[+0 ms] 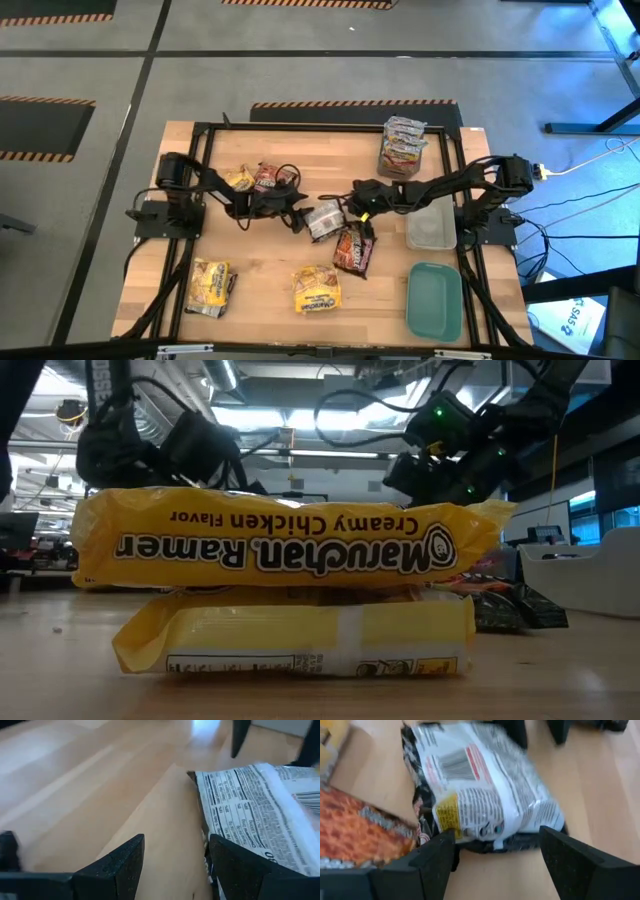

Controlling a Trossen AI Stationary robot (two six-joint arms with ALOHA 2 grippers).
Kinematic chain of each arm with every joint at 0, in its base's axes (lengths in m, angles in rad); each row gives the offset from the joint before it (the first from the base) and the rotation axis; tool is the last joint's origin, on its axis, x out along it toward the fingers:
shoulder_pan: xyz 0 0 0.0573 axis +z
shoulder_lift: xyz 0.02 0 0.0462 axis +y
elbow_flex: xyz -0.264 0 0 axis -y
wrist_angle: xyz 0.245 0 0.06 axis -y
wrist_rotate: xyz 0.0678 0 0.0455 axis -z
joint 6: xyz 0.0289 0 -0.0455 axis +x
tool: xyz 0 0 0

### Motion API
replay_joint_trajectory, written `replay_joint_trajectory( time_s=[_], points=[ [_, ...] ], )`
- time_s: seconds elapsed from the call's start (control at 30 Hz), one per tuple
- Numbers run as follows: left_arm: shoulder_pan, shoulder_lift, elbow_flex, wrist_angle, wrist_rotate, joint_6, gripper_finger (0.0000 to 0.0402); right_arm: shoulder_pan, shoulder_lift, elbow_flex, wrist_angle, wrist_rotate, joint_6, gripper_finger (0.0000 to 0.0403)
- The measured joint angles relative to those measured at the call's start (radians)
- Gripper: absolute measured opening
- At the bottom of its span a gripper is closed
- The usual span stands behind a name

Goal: Sort Maruchan noodles
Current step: Put the black noodle pack into the gray bin

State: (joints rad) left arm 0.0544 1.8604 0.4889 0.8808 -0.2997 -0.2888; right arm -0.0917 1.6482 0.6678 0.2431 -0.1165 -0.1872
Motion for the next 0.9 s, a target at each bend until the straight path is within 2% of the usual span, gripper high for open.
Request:
replay_joint_trajectory(
  time_s=[0.17, 0.27, 0.4, 0.53, 0.77, 0.9],
  points=[
    [-0.009, 0.052, 0.012, 0.018, 0.017, -0.051, 0.022, 0.001, 0.0, 0.0, 0.039, -0.018, -0.009, 0.027],
    [-0.009, 0.052, 0.013, 0.014, 0.022, -0.047, 0.022, 0.0, 0.0, 0.0, 0.055, -0.058, -0.078, 0.027],
    [-0.009, 0.054, 0.012, 0.015, 0.021, -0.038, 0.022, 0.0, -0.001, 0.0, 0.082, -0.052, -0.119, 0.027],
    [-0.009, 0.055, 0.011, 0.046, 0.026, -0.039, 0.022, 0.0, -0.058, 0.006, 0.076, -0.056, -0.133, 0.027],
    [-0.009, 0.037, 0.01, 0.043, 0.068, -0.045, 0.022, 0.001, -0.204, 0.025, -0.061, -0.061, -0.138, 0.027],
    [-0.014, -0.019, 0.011, 0.029, 0.089, -0.042, 0.022, 0.015, -0.219, 0.026, -0.107, -0.116, -0.107, 0.027]
  ],
)
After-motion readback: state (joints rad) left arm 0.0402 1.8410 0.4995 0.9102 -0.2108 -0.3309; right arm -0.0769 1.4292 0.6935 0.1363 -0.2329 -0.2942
